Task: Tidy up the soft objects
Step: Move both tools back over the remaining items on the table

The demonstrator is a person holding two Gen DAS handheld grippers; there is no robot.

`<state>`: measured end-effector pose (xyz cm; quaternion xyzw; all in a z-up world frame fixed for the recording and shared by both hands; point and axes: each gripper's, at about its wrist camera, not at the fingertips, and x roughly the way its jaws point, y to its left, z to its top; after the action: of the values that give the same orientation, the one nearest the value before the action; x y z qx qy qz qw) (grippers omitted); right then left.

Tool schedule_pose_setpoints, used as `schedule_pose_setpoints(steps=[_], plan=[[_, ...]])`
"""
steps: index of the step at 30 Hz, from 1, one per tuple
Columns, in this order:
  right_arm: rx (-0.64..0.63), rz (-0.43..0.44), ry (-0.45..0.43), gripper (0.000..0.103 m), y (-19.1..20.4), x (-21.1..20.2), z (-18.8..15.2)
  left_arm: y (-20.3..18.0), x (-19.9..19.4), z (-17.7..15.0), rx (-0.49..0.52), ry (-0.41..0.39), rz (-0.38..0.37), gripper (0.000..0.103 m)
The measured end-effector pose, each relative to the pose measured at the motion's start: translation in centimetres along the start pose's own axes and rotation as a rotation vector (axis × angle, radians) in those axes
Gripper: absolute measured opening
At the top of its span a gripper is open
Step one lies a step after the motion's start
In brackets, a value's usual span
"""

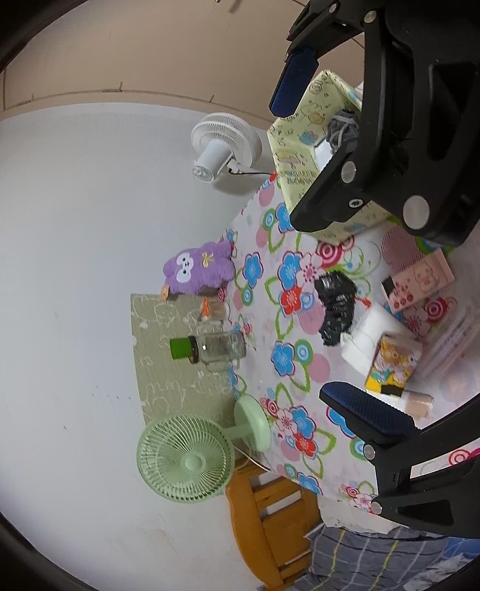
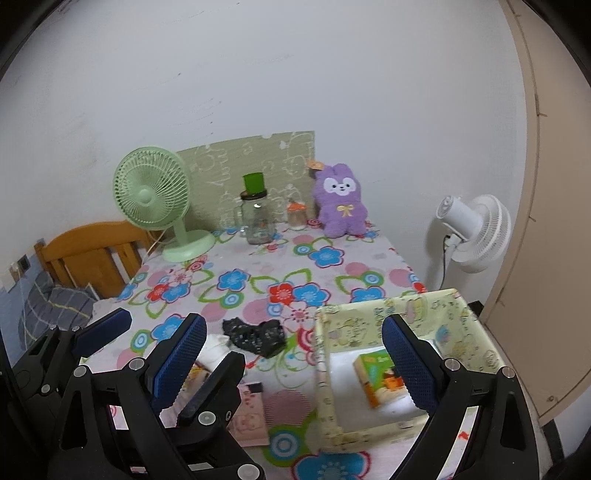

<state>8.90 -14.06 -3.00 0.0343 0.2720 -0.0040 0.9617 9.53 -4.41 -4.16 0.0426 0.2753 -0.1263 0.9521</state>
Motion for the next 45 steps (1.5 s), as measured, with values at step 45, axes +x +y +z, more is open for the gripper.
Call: schedule_pose_setpoints(steps=[45], plan=[[-0.071, 0.130, 0.248, 0.077, 7.9, 11.8, -5.8, 10.0, 8.6, -7.5, -0.165, 0.231, 0.066, 0.099]])
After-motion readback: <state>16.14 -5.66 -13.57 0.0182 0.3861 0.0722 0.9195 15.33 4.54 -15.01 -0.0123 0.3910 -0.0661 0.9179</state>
